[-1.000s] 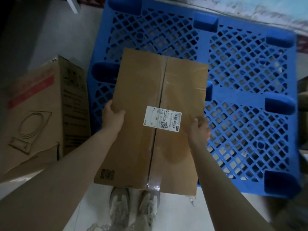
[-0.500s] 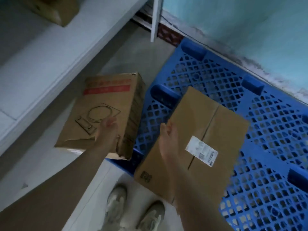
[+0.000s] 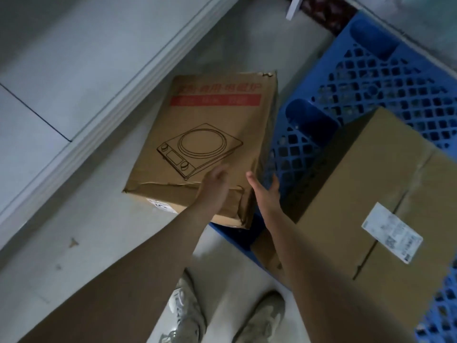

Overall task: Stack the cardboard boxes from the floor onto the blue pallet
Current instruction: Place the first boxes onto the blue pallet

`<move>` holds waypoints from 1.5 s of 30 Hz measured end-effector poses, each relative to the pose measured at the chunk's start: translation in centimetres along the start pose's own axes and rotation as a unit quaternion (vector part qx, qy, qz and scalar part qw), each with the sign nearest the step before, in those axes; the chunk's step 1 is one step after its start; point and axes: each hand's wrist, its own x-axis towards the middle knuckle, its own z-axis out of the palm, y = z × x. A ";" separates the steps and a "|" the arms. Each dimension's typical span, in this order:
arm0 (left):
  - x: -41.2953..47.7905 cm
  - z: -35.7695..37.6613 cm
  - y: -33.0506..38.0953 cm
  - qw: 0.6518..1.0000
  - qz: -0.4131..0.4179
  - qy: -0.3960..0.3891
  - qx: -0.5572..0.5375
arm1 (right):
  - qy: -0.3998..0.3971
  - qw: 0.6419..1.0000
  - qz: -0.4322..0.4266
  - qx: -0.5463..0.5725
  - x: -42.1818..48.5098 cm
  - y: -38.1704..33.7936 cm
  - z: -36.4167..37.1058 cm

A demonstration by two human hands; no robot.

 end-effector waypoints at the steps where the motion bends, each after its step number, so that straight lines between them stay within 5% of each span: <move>1: 0.4 -0.5 -0.3 1.000 0.005 0.006 -0.003 | -0.010 0.999 0.024 0.020 0.4 0.3 0.4; 11: 2.4 -3.7 -0.9 0.999 -0.034 0.035 -0.005 | -0.143 0.980 0.097 0.102 1.3 1.3 2.1; 19: 1.6 -3.8 -1.6 0.997 -0.061 0.044 0.010 | -0.079 0.989 0.077 0.099 0.0 1.7 1.6; 29: -2.0 -4.5 -2.5 0.982 -0.133 0.125 0.037 | 0.058 0.997 -0.037 -0.042 -5.0 -4.9 -1.8; 34: -5.7 -4.4 0.1 0.986 -0.096 0.123 0.064 | 0.032 0.998 -0.058 -0.006 -9.6 -7.9 -7.9; 39: -8.4 -4.4 5.4 0.944 -0.052 0.241 0.219 | -0.093 0.987 -0.030 0.126 -11.6 -9.8 -18.8; 45: -10.7 1.6 11.5 0.964 -0.028 0.208 0.163 | -0.120 0.980 -0.051 0.149 -13.8 -7.6 -31.9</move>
